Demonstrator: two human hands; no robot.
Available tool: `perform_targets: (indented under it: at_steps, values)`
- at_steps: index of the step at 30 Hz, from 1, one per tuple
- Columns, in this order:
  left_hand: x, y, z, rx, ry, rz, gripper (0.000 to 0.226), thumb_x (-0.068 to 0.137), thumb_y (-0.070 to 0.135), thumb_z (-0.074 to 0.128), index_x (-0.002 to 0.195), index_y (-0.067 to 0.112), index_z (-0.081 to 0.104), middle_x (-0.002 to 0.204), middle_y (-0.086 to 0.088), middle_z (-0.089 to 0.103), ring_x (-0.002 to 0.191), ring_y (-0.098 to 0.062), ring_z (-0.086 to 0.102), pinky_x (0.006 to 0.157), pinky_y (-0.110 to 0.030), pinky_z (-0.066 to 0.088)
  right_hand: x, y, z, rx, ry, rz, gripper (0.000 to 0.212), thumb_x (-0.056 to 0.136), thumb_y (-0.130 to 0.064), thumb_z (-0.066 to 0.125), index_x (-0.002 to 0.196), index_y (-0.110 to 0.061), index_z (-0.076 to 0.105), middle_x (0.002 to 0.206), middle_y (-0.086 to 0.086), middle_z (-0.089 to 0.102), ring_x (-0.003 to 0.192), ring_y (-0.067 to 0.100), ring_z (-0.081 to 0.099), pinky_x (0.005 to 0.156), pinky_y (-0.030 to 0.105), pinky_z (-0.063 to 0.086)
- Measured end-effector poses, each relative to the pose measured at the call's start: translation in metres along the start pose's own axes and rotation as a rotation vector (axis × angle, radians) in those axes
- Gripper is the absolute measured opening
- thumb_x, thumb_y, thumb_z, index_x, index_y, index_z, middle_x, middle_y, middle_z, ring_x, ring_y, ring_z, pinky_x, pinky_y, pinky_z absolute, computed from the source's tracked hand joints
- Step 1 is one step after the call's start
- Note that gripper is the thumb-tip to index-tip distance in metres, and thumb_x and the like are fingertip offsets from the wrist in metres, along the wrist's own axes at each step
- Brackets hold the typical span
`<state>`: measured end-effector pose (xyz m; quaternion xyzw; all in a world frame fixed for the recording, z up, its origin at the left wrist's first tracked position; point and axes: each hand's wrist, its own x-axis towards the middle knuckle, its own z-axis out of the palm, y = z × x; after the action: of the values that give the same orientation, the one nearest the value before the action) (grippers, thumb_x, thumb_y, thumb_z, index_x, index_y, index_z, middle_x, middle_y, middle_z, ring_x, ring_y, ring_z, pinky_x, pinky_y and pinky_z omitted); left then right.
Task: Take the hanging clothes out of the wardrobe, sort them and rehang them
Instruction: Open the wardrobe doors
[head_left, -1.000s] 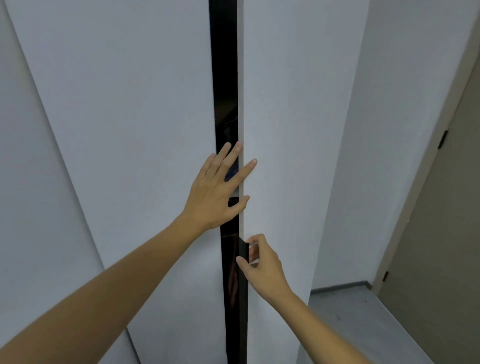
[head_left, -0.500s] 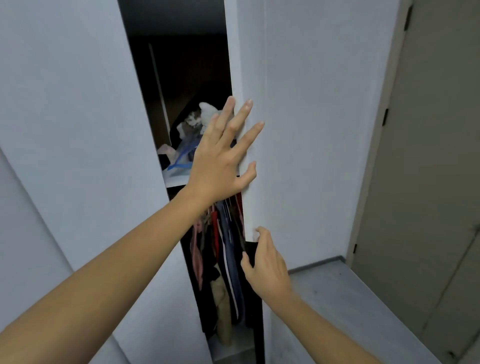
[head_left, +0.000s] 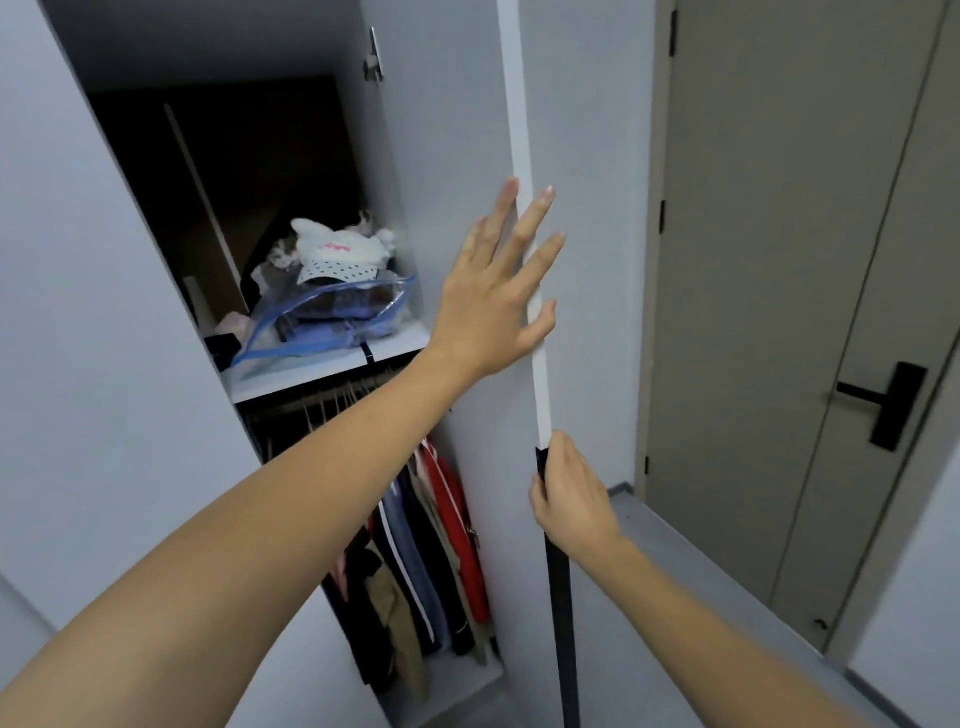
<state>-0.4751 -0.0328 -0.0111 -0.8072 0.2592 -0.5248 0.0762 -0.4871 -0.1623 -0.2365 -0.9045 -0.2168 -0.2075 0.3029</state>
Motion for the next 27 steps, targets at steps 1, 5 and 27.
perform_targets:
  at_steps: [1,5,27]
  values:
    - [0.0,0.001,0.003,-0.005,0.001,-0.013,0.059,0.088,0.026,0.064,0.143,0.006,0.06,0.166,-0.021,0.032,0.156,-0.05,0.016,0.115,-0.062,0.033,0.0,0.001,-0.003,0.003,-0.021,-0.013,0.017,0.1,-0.01,0.054,0.114,-0.01,0.044,0.097,-0.001,0.041,0.078,0.015,0.045,0.062,0.03,0.035]
    - [-0.007,-0.006,0.003,0.022,-0.004,-0.02,0.057,0.088,0.028,0.063,0.14,0.005,0.062,0.166,-0.021,0.032,0.156,-0.05,0.015,0.115,-0.062,0.033,-0.004,-0.008,0.001,0.006,-0.027,-0.012,0.021,0.101,-0.012,0.054,0.12,-0.01,0.045,0.099,-0.002,0.043,0.08,0.014,0.044,0.064,0.028,0.035]
    - [-0.114,-0.084,-0.079,0.211,-0.296,-0.159,0.063,0.097,0.034,0.053,0.156,0.014,0.044,0.152,-0.012,0.049,0.141,-0.033,0.045,0.121,-0.047,0.031,-0.032,-0.101,0.022,0.221,0.135,-0.342,0.056,0.097,-0.024,0.064,0.15,-0.015,0.045,0.149,0.003,0.044,0.134,0.019,0.044,0.109,0.036,0.045]
